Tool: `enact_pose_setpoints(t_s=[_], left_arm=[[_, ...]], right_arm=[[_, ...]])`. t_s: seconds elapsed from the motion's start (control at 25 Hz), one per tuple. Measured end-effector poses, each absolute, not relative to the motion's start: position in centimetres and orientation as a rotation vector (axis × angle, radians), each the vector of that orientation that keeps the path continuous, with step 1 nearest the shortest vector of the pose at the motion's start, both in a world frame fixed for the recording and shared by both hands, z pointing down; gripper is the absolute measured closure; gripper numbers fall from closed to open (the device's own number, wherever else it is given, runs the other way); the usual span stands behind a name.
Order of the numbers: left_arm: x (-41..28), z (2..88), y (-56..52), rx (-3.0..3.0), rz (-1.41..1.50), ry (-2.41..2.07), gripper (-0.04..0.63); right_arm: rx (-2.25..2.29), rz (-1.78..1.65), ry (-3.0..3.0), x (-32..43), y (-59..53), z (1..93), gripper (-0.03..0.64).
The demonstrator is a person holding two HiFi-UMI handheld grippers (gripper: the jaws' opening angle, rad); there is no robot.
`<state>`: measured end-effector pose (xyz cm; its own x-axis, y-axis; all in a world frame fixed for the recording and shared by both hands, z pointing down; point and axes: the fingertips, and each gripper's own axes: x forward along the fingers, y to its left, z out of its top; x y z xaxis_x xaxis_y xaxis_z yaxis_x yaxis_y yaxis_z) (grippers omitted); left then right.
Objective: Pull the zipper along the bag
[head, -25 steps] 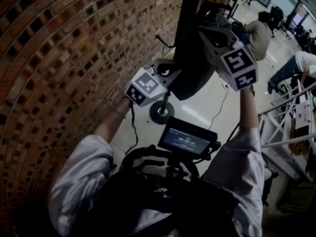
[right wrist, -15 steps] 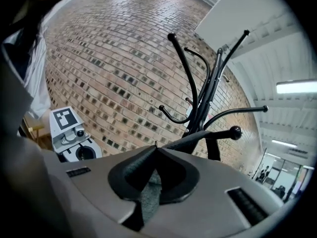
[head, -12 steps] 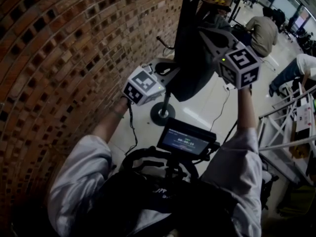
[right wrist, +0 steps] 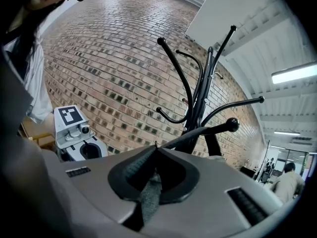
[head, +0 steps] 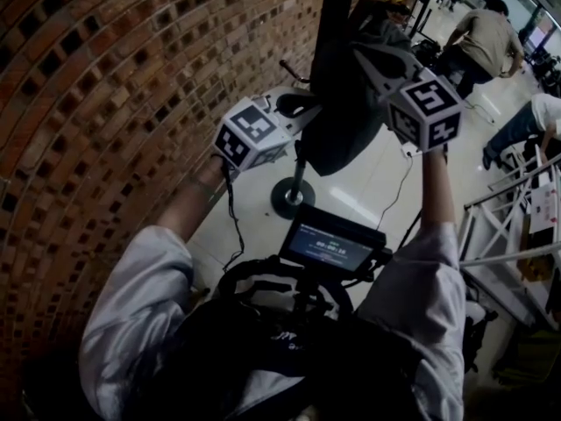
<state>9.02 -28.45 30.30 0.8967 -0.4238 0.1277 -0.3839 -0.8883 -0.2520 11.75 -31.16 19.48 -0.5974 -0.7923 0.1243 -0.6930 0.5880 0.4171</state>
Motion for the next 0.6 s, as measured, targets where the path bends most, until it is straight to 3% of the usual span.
enact_pose_setpoints(t_s=[0.6], left_arm=[[9.0, 26.7, -29.5, -2.814, -0.28, 0.56, 0.581]], right_arm=[[1.226, -0.439, -2.537, 11.3, -32.1, 19.7, 0.62]])
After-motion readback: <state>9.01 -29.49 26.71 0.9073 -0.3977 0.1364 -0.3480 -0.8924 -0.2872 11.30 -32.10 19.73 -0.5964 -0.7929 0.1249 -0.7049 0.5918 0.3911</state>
